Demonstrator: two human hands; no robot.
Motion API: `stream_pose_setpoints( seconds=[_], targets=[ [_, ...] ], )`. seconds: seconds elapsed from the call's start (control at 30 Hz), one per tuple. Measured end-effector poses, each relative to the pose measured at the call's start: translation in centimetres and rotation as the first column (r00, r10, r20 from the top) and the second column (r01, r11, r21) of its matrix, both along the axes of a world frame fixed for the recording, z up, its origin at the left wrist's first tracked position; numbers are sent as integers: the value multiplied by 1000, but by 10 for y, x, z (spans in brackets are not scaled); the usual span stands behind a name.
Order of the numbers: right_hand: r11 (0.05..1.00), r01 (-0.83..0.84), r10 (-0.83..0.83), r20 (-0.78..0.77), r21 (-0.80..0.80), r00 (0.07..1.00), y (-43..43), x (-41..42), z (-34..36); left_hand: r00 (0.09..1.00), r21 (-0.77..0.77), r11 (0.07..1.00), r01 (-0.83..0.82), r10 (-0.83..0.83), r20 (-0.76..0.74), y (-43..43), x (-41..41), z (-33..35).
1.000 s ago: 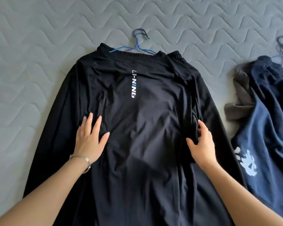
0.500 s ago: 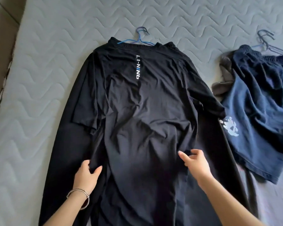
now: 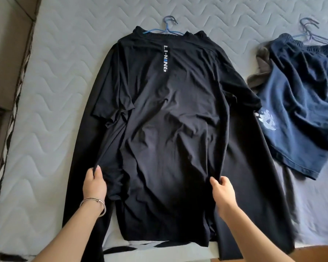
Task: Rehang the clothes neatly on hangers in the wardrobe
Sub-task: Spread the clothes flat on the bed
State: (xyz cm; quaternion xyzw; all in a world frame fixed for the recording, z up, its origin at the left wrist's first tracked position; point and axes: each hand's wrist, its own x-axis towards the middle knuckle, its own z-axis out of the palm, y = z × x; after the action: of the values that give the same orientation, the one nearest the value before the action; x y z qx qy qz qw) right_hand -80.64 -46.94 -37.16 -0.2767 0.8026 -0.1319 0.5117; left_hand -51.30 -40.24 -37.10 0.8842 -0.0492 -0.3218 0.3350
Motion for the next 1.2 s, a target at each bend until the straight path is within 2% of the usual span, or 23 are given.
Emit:
stream_pose_setpoints(
  seconds=[0.1, 0.17, 0.27, 0.33, 0.4, 0.47, 0.53, 0.57, 0.63, 0.7, 0.73, 0.8, 0.87, 0.97, 1.07, 1.13, 1.2],
  targets=[
    [960, 261, -251, 104, -99, 962, 5, -22, 15, 998, 1, 1000, 16, -16, 53, 6, 12, 11],
    [950, 273, -261, 95, -150, 961, 7, -42, 26, 996, 15, 996, 85, -85, 29, 10, 20, 23],
    [989, 36, -33, 25, -141, 999, 11, -64, 44, 945, 64, 946, 318, -311, -102, 27, 33, 29],
    [996, -88, 90, 124, -21, 988, 12, -71, 52, 871, 92, 886, 454, -419, -258, 37, 37, 32],
    [947, -276, 244, 190, 165, 951, 12, -77, 59, 826, 106, 866, 488, -420, -376, 47, 37, 30],
    [823, -458, 432, 151, 336, 889, 12, -82, 61, 816, 183, 853, 489, -373, -443, 60, 32, 29],
    [727, -529, 543, 104, 439, 833, 15, -89, 64, 813, 249, 847, 470, -306, -495, 74, 25, 30],
    [723, -520, 541, 95, 454, 836, 17, -94, 64, 823, 233, 876, 423, -263, -504, 80, 22, 32],
    [814, -414, 394, 136, 407, 909, 22, -105, 69, 819, 86, 981, 174, -96, -566, 88, 18, 36],
    [922, -237, 161, 252, 306, 954, 29, -114, 77, 750, -61, 992, -114, 45, -660, 94, 12, 50],
    [953, -133, 46, 306, 272, 951, 32, -117, 83, 741, -96, 982, -160, 55, -670, 96, 9, 59],
    [971, 17, -97, 330, 238, 939, 40, -125, 91, 768, -116, 988, -103, 5, -641, 102, 4, 75],
    [980, 25, -88, 317, 195, 944, 51, -134, 88, 807, -79, 996, 30, -71, -587, 109, -3, 85],
    [985, 17, -56, 224, 169, 973, 68, -146, 72, 844, 4, 984, 179, -151, -515, 124, -7, 86],
    [991, 12, -23, 79, 133, 997, 82, -155, 49, 869, 13, 990, 141, -117, -480, 142, -1, 75],
    [999, -37, 41, -125, 34, 991, 89, -157, 40, 909, 69, 981, 184, -143, -392, 153, 3, 64],
    [997, -61, 41, -385, -41, 922, 93, -153, 40, 923, 205, 921, 333, -274, -269, 163, 8, 51]
  ],
)
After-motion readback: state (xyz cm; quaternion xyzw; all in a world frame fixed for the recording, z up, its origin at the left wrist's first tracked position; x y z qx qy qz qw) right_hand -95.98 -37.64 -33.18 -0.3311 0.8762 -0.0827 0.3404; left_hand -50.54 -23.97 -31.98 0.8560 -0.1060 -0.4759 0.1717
